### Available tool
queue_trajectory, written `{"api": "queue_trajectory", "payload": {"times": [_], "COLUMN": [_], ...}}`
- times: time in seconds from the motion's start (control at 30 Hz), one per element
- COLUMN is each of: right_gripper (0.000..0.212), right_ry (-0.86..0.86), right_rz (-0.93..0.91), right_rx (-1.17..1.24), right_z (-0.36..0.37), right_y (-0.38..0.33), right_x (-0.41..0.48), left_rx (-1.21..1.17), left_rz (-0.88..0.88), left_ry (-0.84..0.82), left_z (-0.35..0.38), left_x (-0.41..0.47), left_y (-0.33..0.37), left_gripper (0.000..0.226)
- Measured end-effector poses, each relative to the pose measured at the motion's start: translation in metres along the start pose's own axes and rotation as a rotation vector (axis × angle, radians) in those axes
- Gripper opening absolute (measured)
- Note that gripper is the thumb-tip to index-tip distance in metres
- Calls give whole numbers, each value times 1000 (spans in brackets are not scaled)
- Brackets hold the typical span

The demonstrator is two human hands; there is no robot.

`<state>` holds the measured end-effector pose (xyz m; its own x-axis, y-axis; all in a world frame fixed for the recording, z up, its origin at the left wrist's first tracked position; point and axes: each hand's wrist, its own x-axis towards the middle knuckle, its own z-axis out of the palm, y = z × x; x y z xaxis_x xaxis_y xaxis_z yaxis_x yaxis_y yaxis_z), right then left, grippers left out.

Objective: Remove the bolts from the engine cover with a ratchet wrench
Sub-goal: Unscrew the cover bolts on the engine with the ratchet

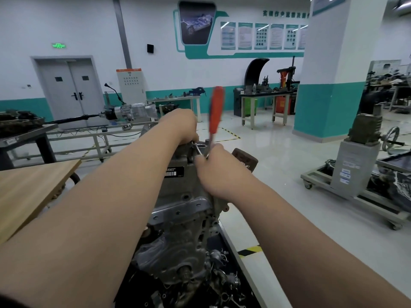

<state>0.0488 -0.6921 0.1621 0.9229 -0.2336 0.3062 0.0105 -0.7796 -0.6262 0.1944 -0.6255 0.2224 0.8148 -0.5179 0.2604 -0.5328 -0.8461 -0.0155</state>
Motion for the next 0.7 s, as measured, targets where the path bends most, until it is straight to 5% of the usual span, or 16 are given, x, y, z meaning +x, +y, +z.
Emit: {"api": "queue_trajectory", "payload": {"times": [0.13, 0.33, 0.5, 0.7], "right_gripper": [30, 25, 23, 22], "right_ry": [112, 69, 80, -31], "right_rz": [-137, -83, 47, 407], "right_rx": [-385, -142, 299, 1326], "right_z": [13, 15, 24, 34], "right_y": [-5, -9, -4, -10], "right_x": [-2, -1, 0, -6], "left_rx": [26, -97, -15, 22], "left_rz": [48, 57, 41, 28], "left_ry": [23, 56, 43, 55], "left_z": [3, 6, -1, -1], "left_x": [4, 1, -5, -4], "left_y": [-2, -10, -5, -5], "left_gripper": [14, 14, 23, 27]}}
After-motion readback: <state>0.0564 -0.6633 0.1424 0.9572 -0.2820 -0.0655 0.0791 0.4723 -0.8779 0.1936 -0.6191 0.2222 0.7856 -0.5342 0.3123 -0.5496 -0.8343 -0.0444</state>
